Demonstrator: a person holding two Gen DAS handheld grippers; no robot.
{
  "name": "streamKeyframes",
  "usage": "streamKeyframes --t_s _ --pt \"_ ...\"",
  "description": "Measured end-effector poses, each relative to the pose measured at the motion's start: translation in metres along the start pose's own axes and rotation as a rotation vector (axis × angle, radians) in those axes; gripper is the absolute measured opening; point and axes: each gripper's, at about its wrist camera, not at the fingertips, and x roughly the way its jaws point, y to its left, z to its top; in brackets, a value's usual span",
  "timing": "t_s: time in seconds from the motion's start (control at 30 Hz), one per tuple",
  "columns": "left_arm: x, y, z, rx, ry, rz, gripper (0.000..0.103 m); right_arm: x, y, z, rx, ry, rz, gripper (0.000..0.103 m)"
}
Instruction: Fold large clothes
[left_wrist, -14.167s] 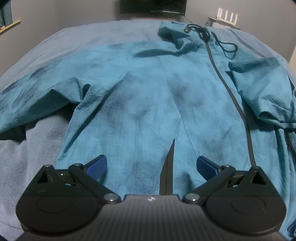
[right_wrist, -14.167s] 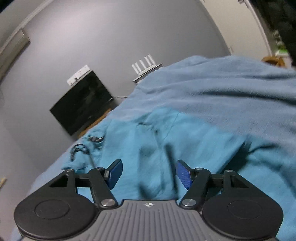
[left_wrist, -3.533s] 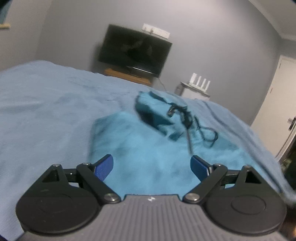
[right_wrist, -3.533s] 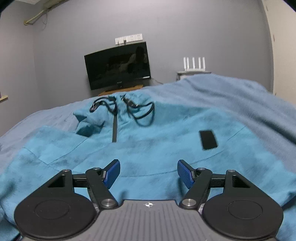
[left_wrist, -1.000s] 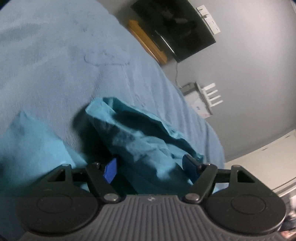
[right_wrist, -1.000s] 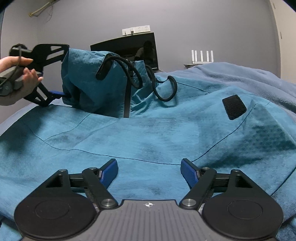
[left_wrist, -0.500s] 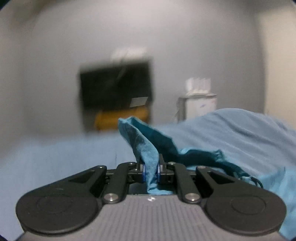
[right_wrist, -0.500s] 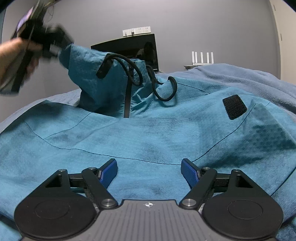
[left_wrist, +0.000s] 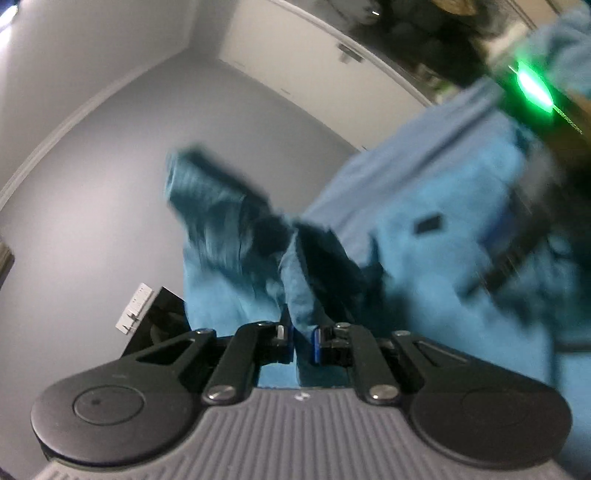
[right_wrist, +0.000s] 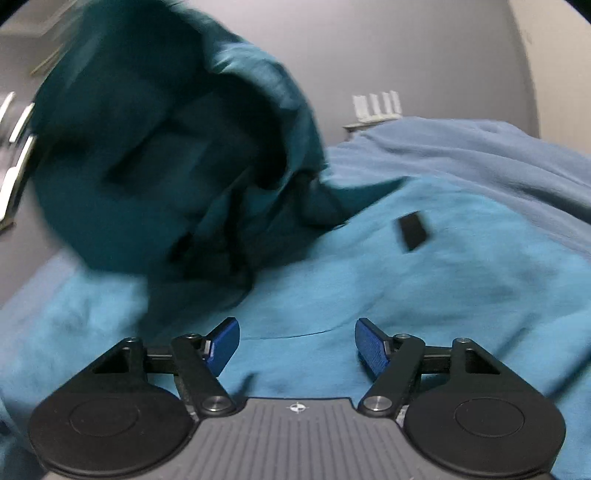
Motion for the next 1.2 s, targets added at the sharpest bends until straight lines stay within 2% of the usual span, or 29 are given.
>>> streamKeyframes --t_s 0.07,0.17,0.27,0.33,0.4,0.47,0.5,0.57,0.63,0.73,0.83,0.87,0.97,1.07,1.2 --pt "-0.02 -0.022 -0.009 0.059 0.023 0.001 0.006 -0.016 -0.011 0.01 0.02 0.024 -0.008 0.071" --pt "-0.04 -0.042 -0.026 0.08 0.09 0.0 0.006 -0.039 -0.02 0.02 -0.028 0.052 -0.029 0.071" --pt "-0.051 -0.06 -0.049 0.144 0.162 0.011 0.006 -0.07 -0.027 0.023 -0.079 0.048 -0.06 0.071" --pt "-0.046 -0.067 -0.067 0.175 0.22 -0.004 0.006 -0.085 -0.03 0.024 -0.08 0.056 -0.065 0.071" --pt "-0.05 -0.078 -0.074 0.225 0.257 -0.005 0.008 -0.097 -0.035 0.023 -0.038 0.078 -0.044 0.071" --pt "-0.058 -0.087 -0.073 0.265 0.262 0.007 0.014 -0.106 -0.043 0.021 -0.003 0.103 -0.005 0.07" --pt "-0.062 -0.088 -0.07 0.26 0.27 0.002 0.017 -0.11 -0.044 0.021 0.004 0.11 0.006 0.07" --pt "-0.075 -0.089 -0.064 0.225 0.284 -0.023 0.036 -0.114 -0.045 0.023 0.017 0.11 0.047 0.07" --pt "-0.094 -0.088 -0.061 0.195 0.273 -0.02 0.044 -0.117 -0.046 0.028 0.042 0.107 0.092 0.07" --pt "-0.123 -0.072 -0.045 -0.002 0.277 -0.041 0.048 -0.124 -0.046 0.039 0.031 0.074 0.154 0.071" --pt "-0.126 -0.037 -0.026 -0.227 0.258 -0.1 0.051 -0.132 -0.034 0.044 -0.018 0.072 0.208 0.071" --pt "-0.121 -0.032 -0.019 -0.258 0.239 -0.106 0.051 -0.133 -0.028 0.044 -0.04 0.094 0.232 0.071" --pt "-0.102 -0.019 0.012 -0.274 0.175 -0.106 0.053 -0.135 -0.014 0.04 -0.084 0.125 0.282 0.071" --pt "-0.079 -0.016 0.039 -0.201 0.107 -0.108 0.053 -0.137 0.001 0.036 -0.16 0.15 0.289 0.07" --pt "-0.038 -0.016 0.057 -0.116 0.111 -0.16 0.053 -0.145 0.011 0.035 -0.255 0.181 0.269 0.07"
